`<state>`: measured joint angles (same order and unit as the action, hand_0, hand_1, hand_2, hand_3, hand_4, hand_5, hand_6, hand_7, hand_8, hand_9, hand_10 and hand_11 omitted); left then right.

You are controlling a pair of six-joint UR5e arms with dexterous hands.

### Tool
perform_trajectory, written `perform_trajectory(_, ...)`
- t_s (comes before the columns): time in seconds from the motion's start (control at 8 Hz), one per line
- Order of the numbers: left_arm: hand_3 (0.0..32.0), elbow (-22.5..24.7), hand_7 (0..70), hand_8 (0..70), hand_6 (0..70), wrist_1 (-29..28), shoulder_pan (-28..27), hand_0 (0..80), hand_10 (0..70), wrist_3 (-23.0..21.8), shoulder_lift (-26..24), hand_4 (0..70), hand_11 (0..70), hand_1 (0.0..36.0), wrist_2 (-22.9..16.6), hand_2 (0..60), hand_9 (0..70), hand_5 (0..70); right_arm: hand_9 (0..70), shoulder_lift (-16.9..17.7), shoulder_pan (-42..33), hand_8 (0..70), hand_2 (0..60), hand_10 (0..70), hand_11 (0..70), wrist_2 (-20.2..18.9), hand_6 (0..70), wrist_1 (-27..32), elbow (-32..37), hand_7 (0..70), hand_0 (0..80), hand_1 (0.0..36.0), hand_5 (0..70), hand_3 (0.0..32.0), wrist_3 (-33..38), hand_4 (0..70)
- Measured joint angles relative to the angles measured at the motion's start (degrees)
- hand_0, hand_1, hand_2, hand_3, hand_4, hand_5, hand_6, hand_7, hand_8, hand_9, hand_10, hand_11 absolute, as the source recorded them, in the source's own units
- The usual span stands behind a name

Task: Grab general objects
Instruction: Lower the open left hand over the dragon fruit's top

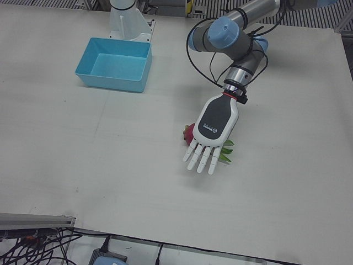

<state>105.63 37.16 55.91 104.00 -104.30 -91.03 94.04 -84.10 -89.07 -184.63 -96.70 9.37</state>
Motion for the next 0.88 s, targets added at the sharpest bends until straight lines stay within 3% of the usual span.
perform_trajectory(0.12,12.8,-0.11,0.0,0.0,0.0,-0.58,-0.06,48.5,0.0,0.13,0.91,0.0,0.0,24.3,-0.02,32.5,0.0,0.0,0.0,0.00,0.01,0.0,0.0,0.0,0.0,-0.03,0.0,-0.01,0.00,0.0,0.0,0.0,0.0,0.0,0.02,0.0)
perform_trajectory(0.25,13.2,-0.18,0.0,0.0,0.0,-1.12,-0.15,47.5,0.0,0.19,1.74,0.0,0.0,20.1,-0.02,20.4,0.0,0.0,0.0,0.00,0.04,0.0,0.0,0.0,0.0,-0.01,0.0,-0.02,0.01,0.0,0.0,0.0,0.0,0.0,0.00,0.0)
perform_trajectory(0.5,14.2,-0.24,0.0,0.0,0.0,-1.43,-0.32,46.7,0.0,0.79,2.45,0.0,0.0,16.1,-0.03,10.4,0.0,0.0,0.0,0.00,0.07,0.0,0.0,0.0,0.0,0.03,0.0,-0.03,-0.03,0.0,0.0,0.0,0.0,0.0,-0.01,0.0)
perform_trajectory(0.62,14.0,-0.40,0.0,0.0,0.0,-1.49,-0.42,46.9,0.0,1.17,2.42,0.0,0.0,16.0,0.00,9.8,0.0,0.0,0.0,0.00,0.08,0.0,0.0,0.0,0.0,0.03,0.0,-0.03,-0.06,0.0,0.0,0.0,0.0,0.0,-0.03,0.0)
perform_trajectory(0.75,13.4,-0.71,0.0,0.0,0.0,-1.80,-0.48,47.0,0.0,1.35,2.35,0.0,0.0,18.1,0.04,18.4,0.0,0.0,0.0,0.00,0.08,0.0,0.0,0.0,0.0,0.03,0.0,-0.03,-0.04,0.0,0.0,0.0,0.0,0.0,-0.04,0.0)
perform_trajectory(0.88,12.2,-0.93,0.0,0.0,0.0,-2.07,-0.55,47.0,0.0,1.39,2.24,0.0,0.0,21.4,0.08,30.7,0.0,0.0,0.0,0.00,0.08,0.0,0.0,0.0,0.0,0.03,0.0,-0.03,-0.02,0.0,0.0,0.0,0.0,0.0,-0.05,0.0)
